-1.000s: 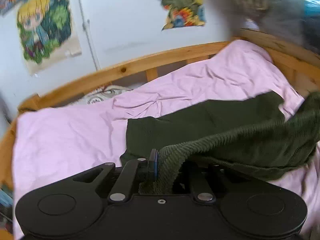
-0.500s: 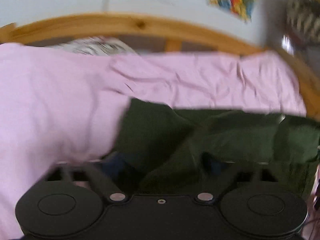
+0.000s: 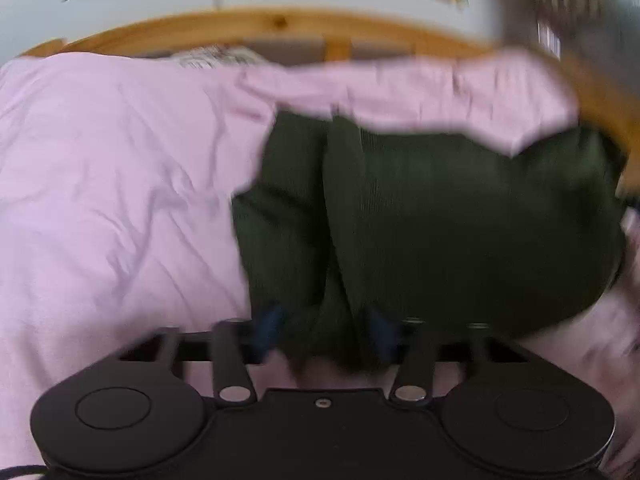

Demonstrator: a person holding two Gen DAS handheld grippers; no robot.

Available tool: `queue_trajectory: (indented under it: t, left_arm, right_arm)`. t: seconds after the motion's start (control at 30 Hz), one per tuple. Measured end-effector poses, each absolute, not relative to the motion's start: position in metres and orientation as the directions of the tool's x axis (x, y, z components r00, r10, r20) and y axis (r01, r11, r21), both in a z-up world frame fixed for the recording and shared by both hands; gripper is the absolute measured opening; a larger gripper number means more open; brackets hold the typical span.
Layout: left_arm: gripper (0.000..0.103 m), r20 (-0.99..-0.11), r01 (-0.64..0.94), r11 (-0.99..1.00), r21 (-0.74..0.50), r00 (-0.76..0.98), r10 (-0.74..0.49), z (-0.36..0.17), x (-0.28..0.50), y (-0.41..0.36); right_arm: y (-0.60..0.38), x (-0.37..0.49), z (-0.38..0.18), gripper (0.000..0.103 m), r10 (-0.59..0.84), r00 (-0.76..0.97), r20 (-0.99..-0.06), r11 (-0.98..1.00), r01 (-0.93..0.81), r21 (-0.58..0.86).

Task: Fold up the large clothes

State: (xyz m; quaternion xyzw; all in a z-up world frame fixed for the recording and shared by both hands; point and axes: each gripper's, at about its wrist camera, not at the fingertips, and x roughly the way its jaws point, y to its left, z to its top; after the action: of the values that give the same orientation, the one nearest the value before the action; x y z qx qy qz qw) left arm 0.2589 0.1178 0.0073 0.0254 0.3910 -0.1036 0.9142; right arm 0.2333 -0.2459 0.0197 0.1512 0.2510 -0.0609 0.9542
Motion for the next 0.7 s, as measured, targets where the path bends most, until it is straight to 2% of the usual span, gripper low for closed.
queue_trajectory:
  t: [0.23, 0.3, 0.33, 0.37, 0.43, 0.47, 0.53, 0.6, 0.7]
  left_arm:
    - [0.044, -0.734, 0.263, 0.962, 0.076, 0.668, -0.125, 0.000, 0.267, 0.096]
    - [0.034, -0.743, 0.283, 0.955, 0.091, 0.658, -0.124, -0.002, 0.271, 0.092]
    - [0.025, -0.744, 0.287, 0.955, 0.081, 0.655, -0.133, -0.002, 0.270, 0.092]
    - [0.021, -0.740, 0.275, 0.958, 0.079, 0.660, -0.128, -0.002, 0.270, 0.090]
    - [0.012, -0.727, 0.240, 0.969, 0.052, 0.674, -0.129, 0.000, 0.265, 0.093]
    - [0.009, -0.715, 0.210, 0.978, 0.017, 0.686, -0.134, 0.002, 0.262, 0.099]
    - [0.006, -0.685, 0.137, 0.987, -0.085, 0.711, -0.158, 0.006, 0.255, 0.113]
    - [0.002, -0.648, 0.046, 0.983, -0.179, 0.746, -0.153, 0.009, 0.243, 0.126]
    - [0.002, -0.623, -0.070, 0.955, -0.289, 0.771, -0.132, 0.005, 0.226, 0.144]
  right_arm:
    - [-0.251, 0.233, 0.015, 0.096, -0.036, 0.860, -0.508, 0.939, 0.203, 0.278]
    - [-0.249, 0.234, 0.015, 0.096, -0.027, 0.863, -0.504, 0.943, 0.189, 0.274]
    - [-0.247, 0.234, 0.014, 0.093, -0.021, 0.866, -0.499, 0.945, 0.181, 0.273]
    - [-0.246, 0.234, 0.013, 0.091, -0.017, 0.868, -0.496, 0.947, 0.173, 0.270]
    - [-0.245, 0.236, 0.011, 0.077, -0.013, 0.866, -0.500, 0.949, 0.168, 0.266]
    - [-0.244, 0.236, 0.010, 0.075, -0.018, 0.865, -0.501, 0.948, 0.174, 0.267]
    - [-0.244, 0.236, 0.011, 0.057, -0.030, 0.866, -0.498, 0.945, 0.187, 0.267]
    - [-0.244, 0.235, 0.013, 0.044, -0.042, 0.868, -0.496, 0.946, 0.193, 0.259]
    - [-0.242, 0.234, 0.015, 0.035, -0.057, 0.868, -0.492, 0.953, 0.194, 0.232]
